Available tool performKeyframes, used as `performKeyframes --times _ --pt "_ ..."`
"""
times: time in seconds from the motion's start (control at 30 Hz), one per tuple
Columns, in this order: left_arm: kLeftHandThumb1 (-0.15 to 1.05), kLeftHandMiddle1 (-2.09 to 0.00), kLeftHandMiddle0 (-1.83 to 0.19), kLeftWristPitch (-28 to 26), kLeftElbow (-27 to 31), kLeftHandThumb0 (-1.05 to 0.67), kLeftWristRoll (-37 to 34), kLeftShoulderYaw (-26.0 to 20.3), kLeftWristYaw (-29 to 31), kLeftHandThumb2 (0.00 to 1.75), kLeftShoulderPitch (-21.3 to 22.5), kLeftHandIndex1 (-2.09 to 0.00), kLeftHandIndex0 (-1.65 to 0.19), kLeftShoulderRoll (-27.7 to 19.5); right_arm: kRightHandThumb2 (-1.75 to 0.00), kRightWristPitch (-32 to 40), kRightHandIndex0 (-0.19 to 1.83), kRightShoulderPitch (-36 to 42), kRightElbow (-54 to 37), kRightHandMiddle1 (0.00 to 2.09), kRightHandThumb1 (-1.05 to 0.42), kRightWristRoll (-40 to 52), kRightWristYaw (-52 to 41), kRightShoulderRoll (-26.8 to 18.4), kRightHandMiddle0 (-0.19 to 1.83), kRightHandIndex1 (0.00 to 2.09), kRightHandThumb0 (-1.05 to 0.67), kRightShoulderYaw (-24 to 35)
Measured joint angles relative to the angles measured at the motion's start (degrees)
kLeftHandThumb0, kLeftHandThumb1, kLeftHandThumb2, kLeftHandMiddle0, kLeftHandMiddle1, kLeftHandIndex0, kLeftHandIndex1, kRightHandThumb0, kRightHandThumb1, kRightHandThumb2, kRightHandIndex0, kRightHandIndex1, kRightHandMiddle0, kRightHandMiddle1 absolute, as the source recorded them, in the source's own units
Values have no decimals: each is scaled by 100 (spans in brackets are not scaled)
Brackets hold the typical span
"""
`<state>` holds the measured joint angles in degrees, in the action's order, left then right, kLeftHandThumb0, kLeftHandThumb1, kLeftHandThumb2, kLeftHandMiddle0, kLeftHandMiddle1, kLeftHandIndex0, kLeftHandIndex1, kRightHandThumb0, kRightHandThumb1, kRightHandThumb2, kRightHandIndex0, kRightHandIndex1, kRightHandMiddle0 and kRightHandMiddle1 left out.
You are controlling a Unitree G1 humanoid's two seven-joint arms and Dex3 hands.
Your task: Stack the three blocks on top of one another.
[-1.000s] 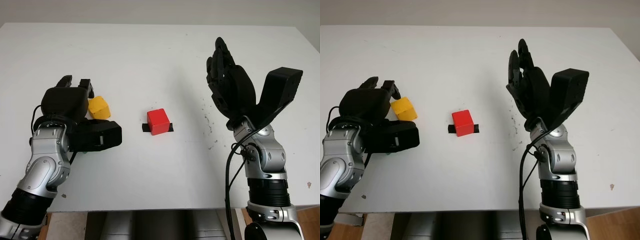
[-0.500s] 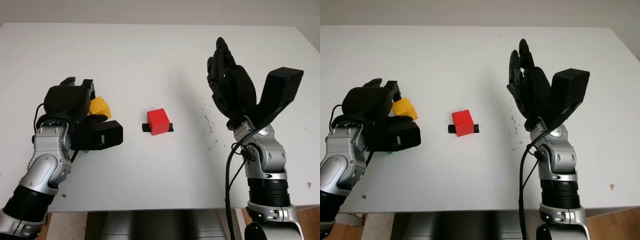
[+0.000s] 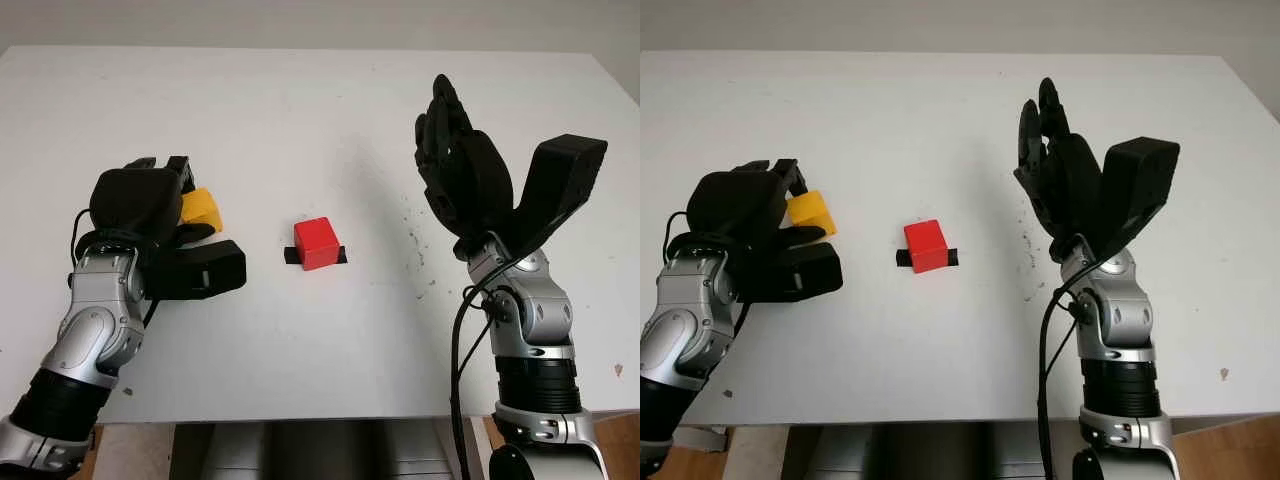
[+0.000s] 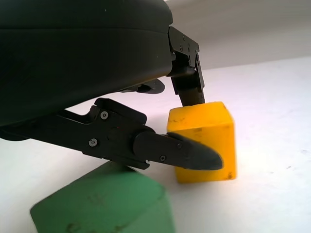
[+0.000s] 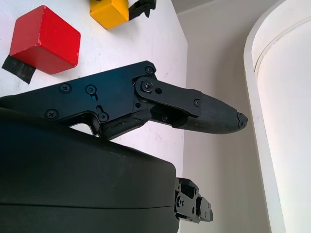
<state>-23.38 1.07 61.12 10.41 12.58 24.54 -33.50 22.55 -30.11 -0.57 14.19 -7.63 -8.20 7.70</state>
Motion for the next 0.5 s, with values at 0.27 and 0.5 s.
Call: performKeyframes --times 0.27,0.5 --pt "105 -5 -30 341 717 -31 -1242 -487 249 14 -135 -141 -15 1 -69 0 -19 0 -1 0 -105 -1 13 3 -19 0 -69 -1" --pt "105 -5 -28 523 1330 -33 -2122 -904 526 13 -161 -151 -13 -22 -70 0 -19 2 -3 0 -105 -2 -1 2 -19 0 -69 -13"
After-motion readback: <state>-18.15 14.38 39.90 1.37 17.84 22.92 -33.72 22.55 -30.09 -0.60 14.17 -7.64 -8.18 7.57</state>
